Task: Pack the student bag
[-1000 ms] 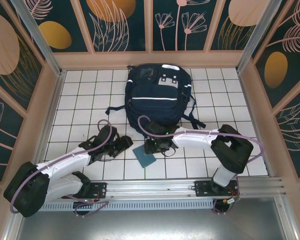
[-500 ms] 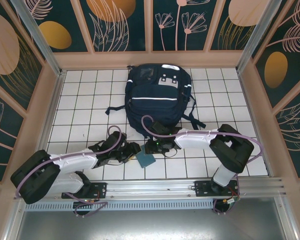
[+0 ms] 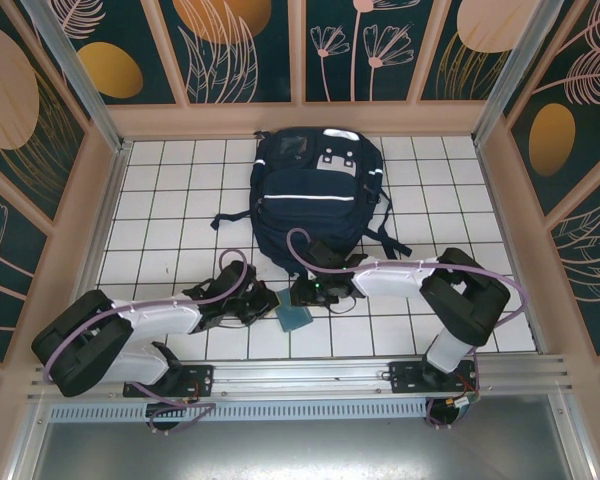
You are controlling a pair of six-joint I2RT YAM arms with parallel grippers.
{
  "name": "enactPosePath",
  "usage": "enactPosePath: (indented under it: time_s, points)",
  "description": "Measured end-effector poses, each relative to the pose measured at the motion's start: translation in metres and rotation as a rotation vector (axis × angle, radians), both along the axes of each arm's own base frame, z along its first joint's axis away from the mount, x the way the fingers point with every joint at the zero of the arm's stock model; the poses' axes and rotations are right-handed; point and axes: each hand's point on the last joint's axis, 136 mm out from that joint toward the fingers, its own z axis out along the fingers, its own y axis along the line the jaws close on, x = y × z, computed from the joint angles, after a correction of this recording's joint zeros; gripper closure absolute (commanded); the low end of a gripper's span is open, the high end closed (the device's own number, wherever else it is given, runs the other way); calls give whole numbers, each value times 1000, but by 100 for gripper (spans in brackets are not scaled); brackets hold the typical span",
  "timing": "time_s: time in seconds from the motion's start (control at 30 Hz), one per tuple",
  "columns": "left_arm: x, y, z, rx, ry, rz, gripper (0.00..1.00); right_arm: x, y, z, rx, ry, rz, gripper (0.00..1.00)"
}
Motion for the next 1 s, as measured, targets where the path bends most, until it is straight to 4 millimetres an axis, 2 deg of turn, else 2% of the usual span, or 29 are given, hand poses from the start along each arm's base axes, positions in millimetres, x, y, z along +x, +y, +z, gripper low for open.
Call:
enactPosePath:
  time_s: [0.07,0.13,0.27,0.4,0.5,0.6,0.7,0.73,0.8,0.87,0.93,1.0]
  points:
    - [7,1,12,18,-40,7,97,3,-4,9,21,-15,-10,40]
    - [15,2,29,26,-95,20,97,9,-9,25,69,-35,-30,29]
    - [35,4,75,7,-210,48,97,33,-18,84,279,-120,-65,17]
    - [63,12,121,-44,-305,97,97,54,-22,134,468,-194,-57,10]
    - [83,16,153,-92,-361,117,97,61,-25,152,551,-203,-36,9]
    - [95,9,179,-155,-399,97,97,65,-24,167,609,-202,-4,10]
    - [102,-1,194,-209,-412,63,97,68,-17,184,667,-217,41,17]
    - [104,-5,197,-223,-413,50,97,68,-15,190,687,-224,55,23]
    - [107,-10,199,-241,-410,32,96,69,-12,199,721,-235,77,36]
    - [109,-15,201,-253,-405,15,92,69,-11,204,744,-245,91,57]
    - [111,-19,205,-268,-405,2,81,70,-12,206,748,-247,83,75]
    - [114,-22,210,-277,-420,-7,59,76,-16,204,737,-247,54,86]
